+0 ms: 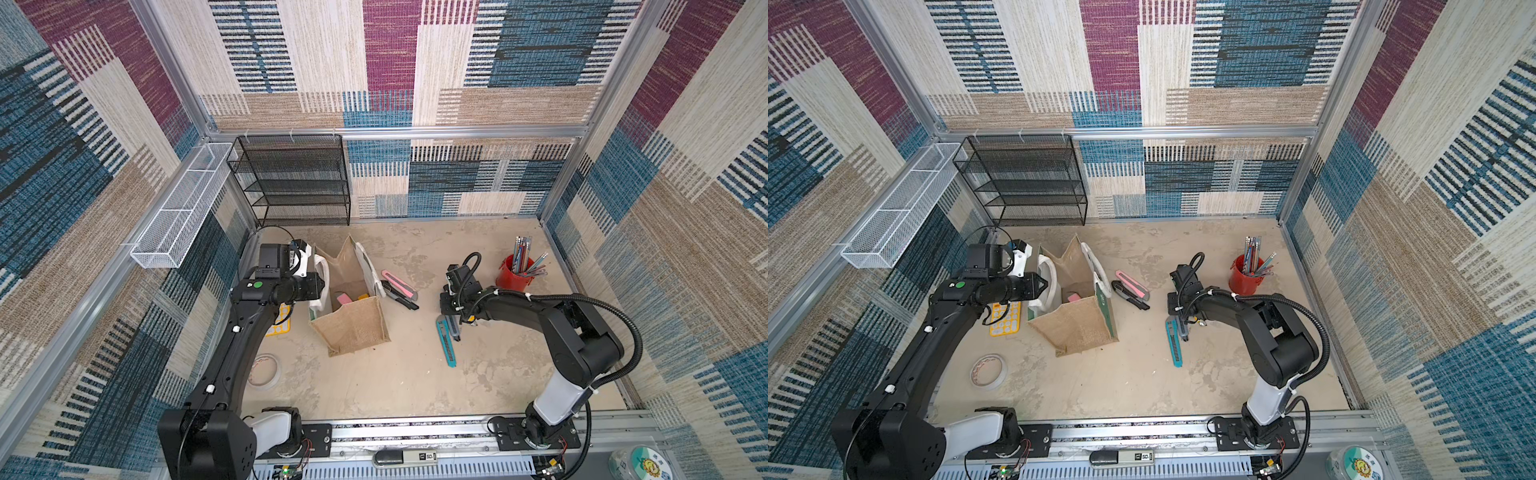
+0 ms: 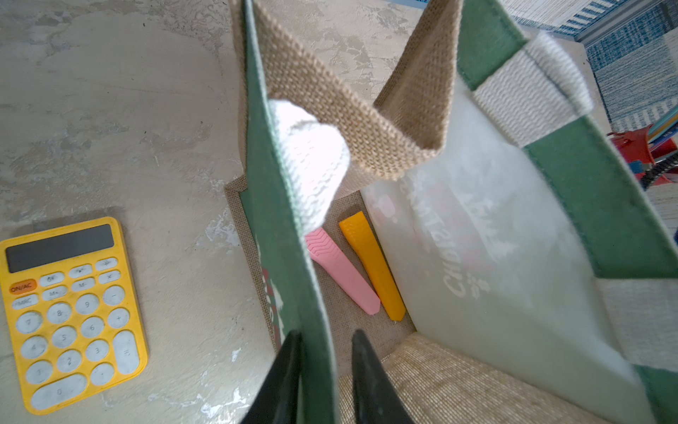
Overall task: Place the art knife into the pouch
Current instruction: Pick up the utility knife at the center of the board.
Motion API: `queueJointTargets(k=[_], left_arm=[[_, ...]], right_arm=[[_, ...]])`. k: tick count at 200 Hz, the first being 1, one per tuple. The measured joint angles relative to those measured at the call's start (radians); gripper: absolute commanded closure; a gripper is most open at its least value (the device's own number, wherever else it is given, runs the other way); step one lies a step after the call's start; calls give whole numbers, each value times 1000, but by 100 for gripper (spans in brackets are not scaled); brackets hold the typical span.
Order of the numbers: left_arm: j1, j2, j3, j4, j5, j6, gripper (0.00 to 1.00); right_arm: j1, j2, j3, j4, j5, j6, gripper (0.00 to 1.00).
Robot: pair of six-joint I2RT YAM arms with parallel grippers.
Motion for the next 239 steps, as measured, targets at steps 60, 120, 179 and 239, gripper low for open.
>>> queueJointTargets(k=[60,120,179,239], left_arm=[[0,2,0,0,0,0,73],[0,3,0,0,0,0,73],[0,3,0,0,0,0,73],[0,3,0,0,0,0,73]], right_arm=[[0,-7,3,-23,12,0,77],[0,-9,9,-45,19,0,78],[0,-20,21,-56,19,1,78],[-1,-37,25,-53,19,4,78]])
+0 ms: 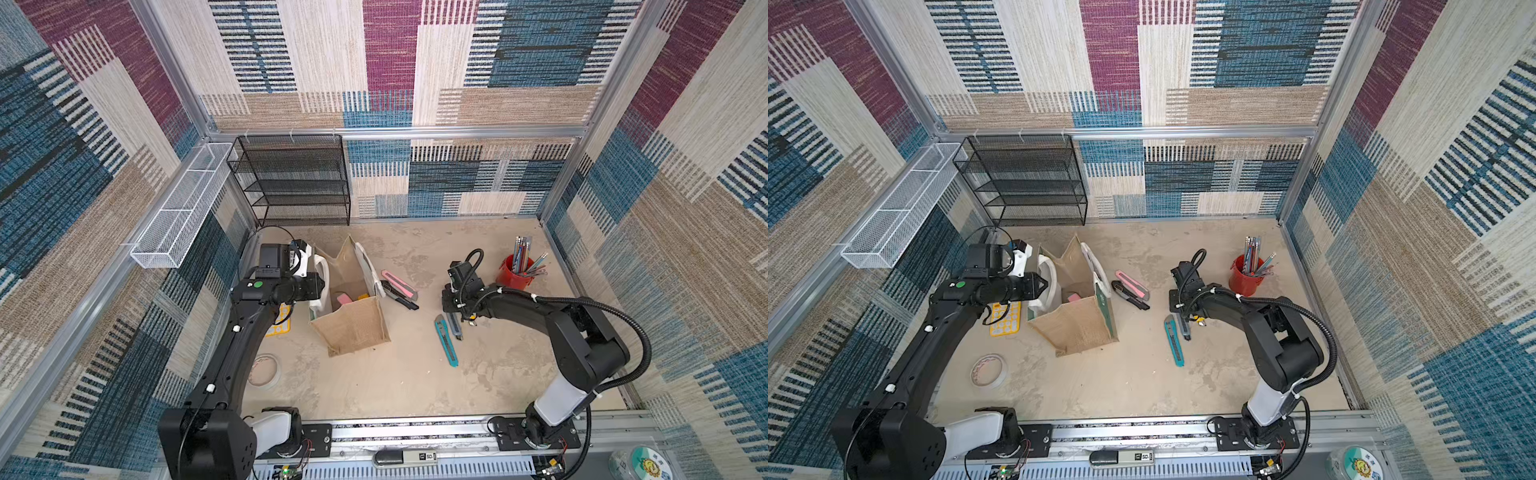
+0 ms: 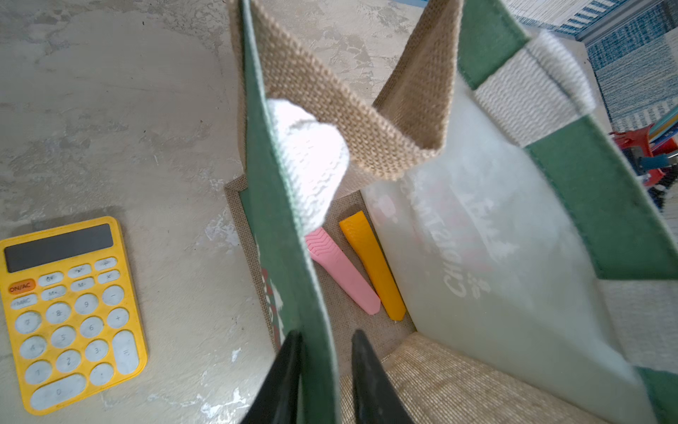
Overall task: Place the art knife into the pouch
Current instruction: Pick up the utility knife at the center of the board.
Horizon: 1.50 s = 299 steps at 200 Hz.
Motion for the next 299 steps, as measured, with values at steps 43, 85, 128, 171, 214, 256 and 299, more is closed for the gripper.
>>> queueJointTargets(k=[43,85,128,171,214,256,299], left_arm=[[0,0,0,0,0,0,73],[0,0,0,0,0,0,73],[0,2,0,0,0,0,73],[0,5,0,0,0,0,73],[0,5,0,0,1,0,73],[0,5,0,0,3,0,73],[0,5,0,0,3,0,73]], right_arm=[[0,9,-1,-1,2,0,75],[0,24,0,2,6,0,74],[0,49,7,47,6,0,74],[0,51,4,62,6,0,74],[0,44,-10,79,3,0,73],[0,33,-23,76,-17,5,70],[0,35,-37,90,-26,12,70]])
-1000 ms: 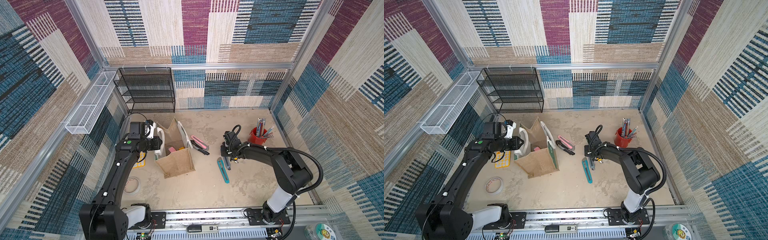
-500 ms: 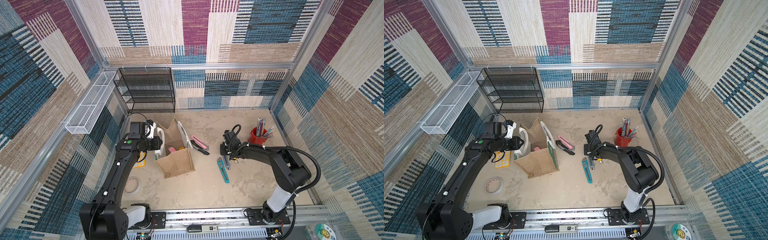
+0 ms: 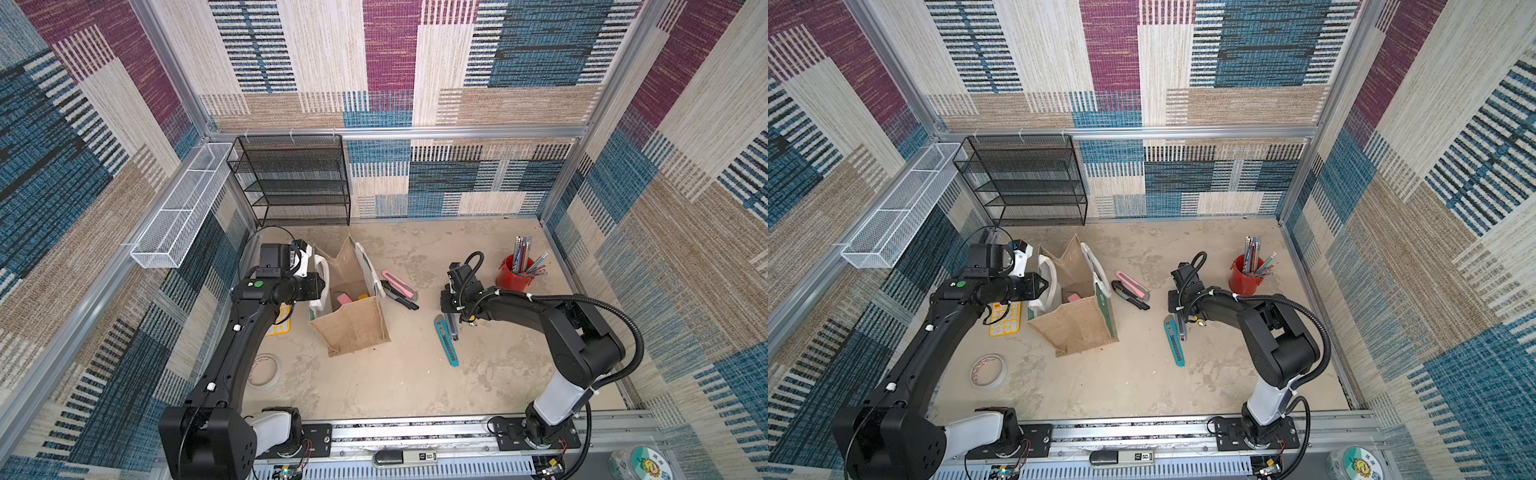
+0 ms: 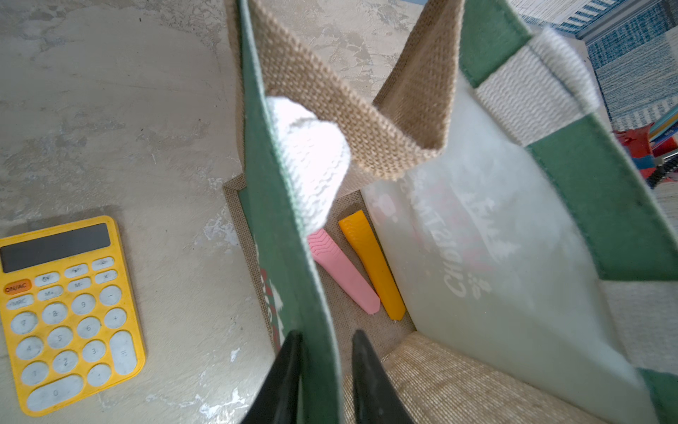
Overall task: Place the art knife into the pouch
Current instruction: Pick up the utility knife at the center of the board.
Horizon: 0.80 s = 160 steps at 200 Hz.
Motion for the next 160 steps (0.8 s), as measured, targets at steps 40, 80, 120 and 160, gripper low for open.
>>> queueJointTargets(k=[40,80,120,160], left_arm=[[0,0,0,0,5,0,73],[0,0,0,0,16,0,73],[0,1,0,0,19,0,73],[0,3,0,0,20,0,73]], right_arm=[[0,1,-11,19,0,3,69],[0,9,-9,19,5,3,69],[2,22,0,18,23,3,67],[10,37,11,18,54,-5,66]])
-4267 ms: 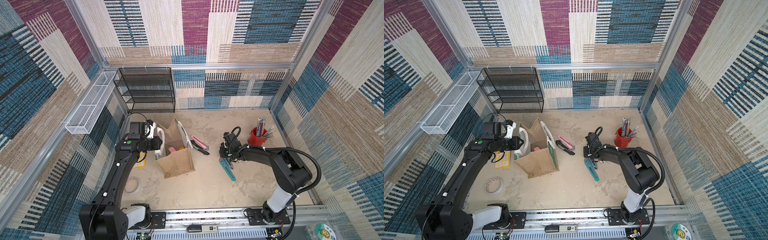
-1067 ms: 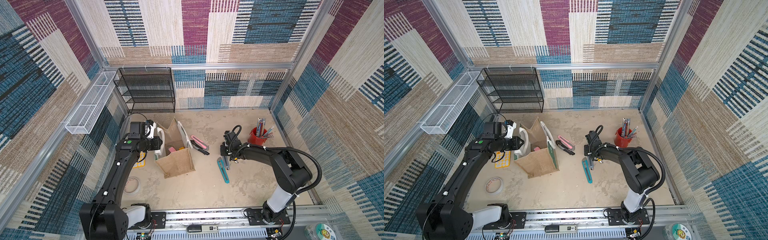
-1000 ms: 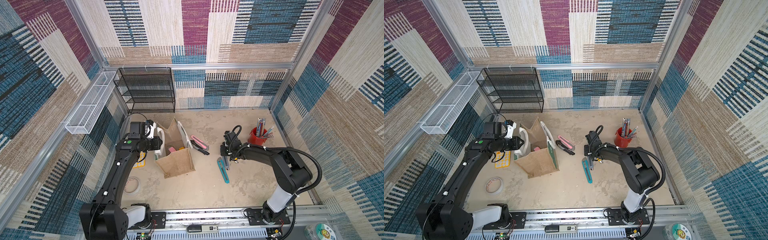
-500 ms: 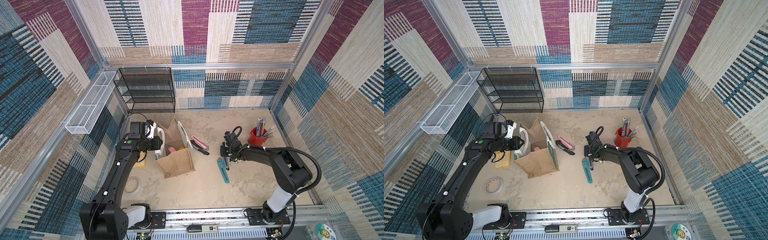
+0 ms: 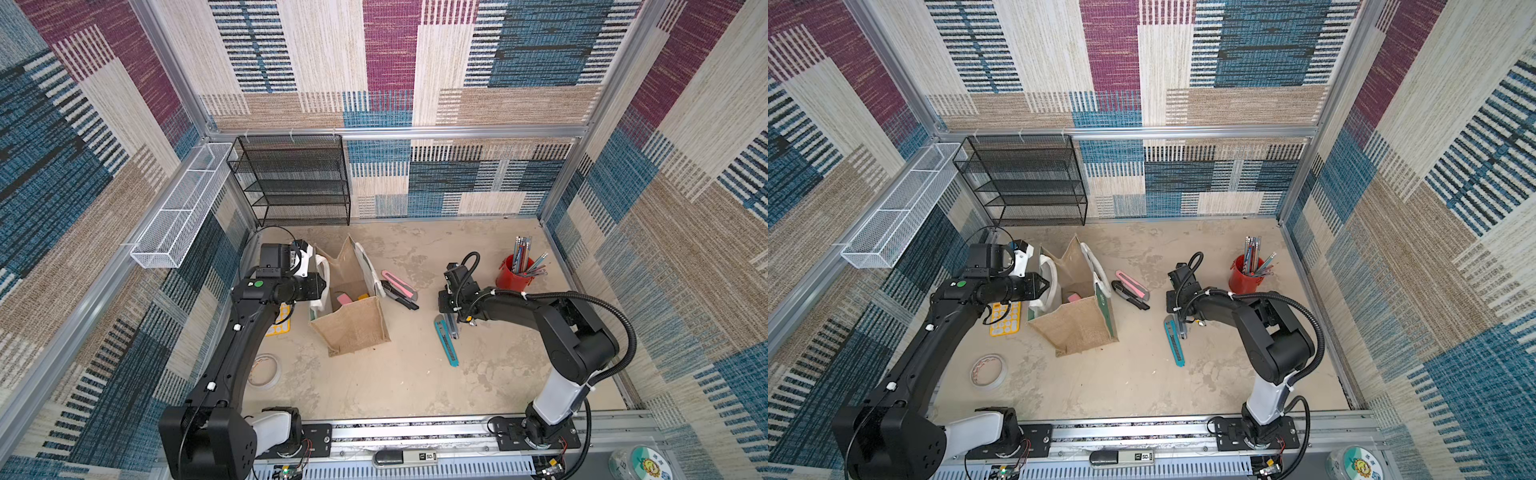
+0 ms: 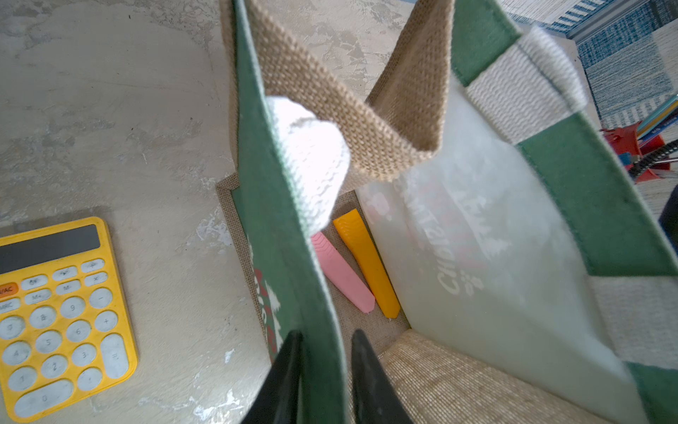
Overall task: Place the art knife into the pouch
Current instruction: Pick up the utility knife at the center of the board.
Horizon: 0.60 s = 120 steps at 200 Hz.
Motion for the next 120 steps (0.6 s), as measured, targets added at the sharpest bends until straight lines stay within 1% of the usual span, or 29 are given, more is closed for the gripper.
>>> queueJointTargets(k=[51,70,120], left_arm=[[0,0,0,0,1,0,73],[0,0,0,0,1,0,73],[0,1,0,0,1,0,73]], right_arm=[[8,24,10,0,43,-7,68],[10,32,15,1,55,-7,71],[12,29,16,2,66,-7,72]])
